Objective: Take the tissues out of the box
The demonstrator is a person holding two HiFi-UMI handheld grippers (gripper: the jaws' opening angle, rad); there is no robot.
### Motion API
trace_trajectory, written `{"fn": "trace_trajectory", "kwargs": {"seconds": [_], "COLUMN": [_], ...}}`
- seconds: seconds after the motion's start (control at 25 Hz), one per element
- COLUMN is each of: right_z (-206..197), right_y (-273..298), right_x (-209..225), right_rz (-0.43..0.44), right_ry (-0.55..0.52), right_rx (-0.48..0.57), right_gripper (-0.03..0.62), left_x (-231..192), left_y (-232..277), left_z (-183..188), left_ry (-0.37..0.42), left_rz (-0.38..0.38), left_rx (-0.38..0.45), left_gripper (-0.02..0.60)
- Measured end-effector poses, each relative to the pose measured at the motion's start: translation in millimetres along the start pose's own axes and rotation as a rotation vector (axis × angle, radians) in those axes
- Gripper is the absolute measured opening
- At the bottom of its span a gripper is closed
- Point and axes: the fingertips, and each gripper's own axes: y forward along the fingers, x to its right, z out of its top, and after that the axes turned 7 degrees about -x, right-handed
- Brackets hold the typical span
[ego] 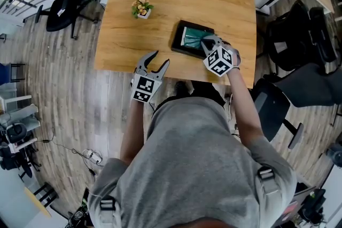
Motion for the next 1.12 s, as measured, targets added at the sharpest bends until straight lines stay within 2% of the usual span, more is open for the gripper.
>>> {"fn": "trace_trajectory", "kwargs": {"seconds": [1.12], "right_z": [5.9], "right_y": [-3.0], "right_x": [-0.1], "right_rz": [-0.004], "right_ry": [-0.008], "right_rx": [0.017], "right_gripper": [0.006], "left_x": [2.3], "left_y": [-4.1], "left_z": [-2.4], "left_ry": [0.008], "left_rz": [0.007], "left_rx": [-0.003], "left_gripper": [0.222]}}
